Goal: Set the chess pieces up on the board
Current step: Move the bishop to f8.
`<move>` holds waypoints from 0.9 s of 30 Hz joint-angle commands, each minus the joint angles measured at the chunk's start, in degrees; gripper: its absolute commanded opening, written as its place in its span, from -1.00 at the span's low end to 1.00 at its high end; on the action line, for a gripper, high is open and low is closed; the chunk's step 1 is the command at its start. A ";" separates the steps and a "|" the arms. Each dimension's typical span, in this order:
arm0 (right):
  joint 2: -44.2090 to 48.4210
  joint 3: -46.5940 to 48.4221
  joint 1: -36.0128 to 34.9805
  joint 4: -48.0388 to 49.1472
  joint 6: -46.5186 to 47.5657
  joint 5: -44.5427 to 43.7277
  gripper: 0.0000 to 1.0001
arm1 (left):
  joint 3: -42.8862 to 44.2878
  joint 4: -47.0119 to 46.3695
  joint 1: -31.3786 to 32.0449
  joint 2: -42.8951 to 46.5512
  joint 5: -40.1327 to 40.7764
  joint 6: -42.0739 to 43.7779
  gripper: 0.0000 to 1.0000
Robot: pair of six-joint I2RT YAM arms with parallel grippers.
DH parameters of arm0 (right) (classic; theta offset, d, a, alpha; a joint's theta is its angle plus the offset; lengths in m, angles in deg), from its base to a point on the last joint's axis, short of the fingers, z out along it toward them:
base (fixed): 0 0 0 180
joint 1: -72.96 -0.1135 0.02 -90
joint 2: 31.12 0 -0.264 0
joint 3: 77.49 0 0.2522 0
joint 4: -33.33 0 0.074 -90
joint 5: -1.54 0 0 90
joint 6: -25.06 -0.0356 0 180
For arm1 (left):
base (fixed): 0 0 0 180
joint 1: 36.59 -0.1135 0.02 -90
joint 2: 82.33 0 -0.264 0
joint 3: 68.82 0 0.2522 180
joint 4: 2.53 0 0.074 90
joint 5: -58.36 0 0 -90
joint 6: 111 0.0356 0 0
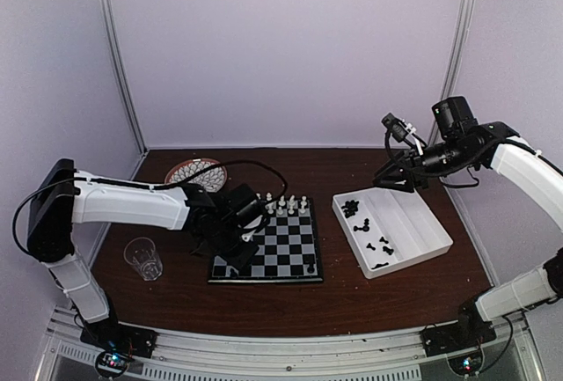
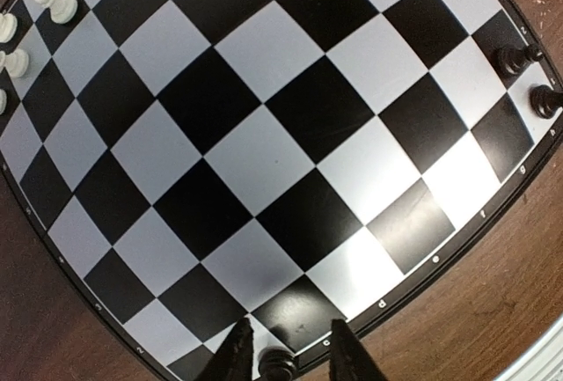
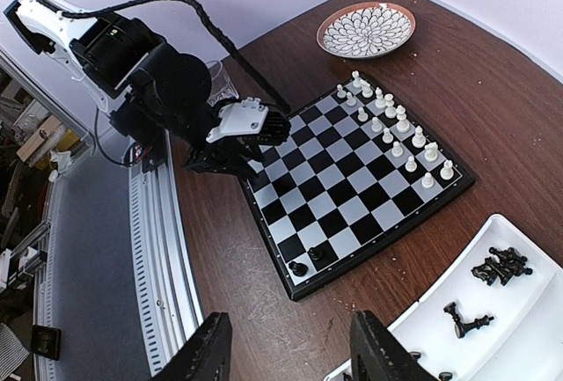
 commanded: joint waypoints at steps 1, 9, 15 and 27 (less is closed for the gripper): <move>1.41 -0.71 0.62 0.31 1.12 -0.62 -0.02 | 0.28 2.78 1.19 3.99 2.19 -1.56 -0.33; 0.55 -0.27 0.71 0.49 0.90 0.14 -0.02 | -1.92 6.44 1.31 3.31 0.11 -3.22 -0.29; 0.87 -0.19 0.71 0.23 0.95 0.12 -0.01 | -2.45 6.62 1.32 2.36 1.05 -5.27 -0.38; 1.01 -0.30 0.69 0.30 0.98 -0.17 -0.02 | -2.06 6.46 1.27 1.02 0.83 -4.41 -0.74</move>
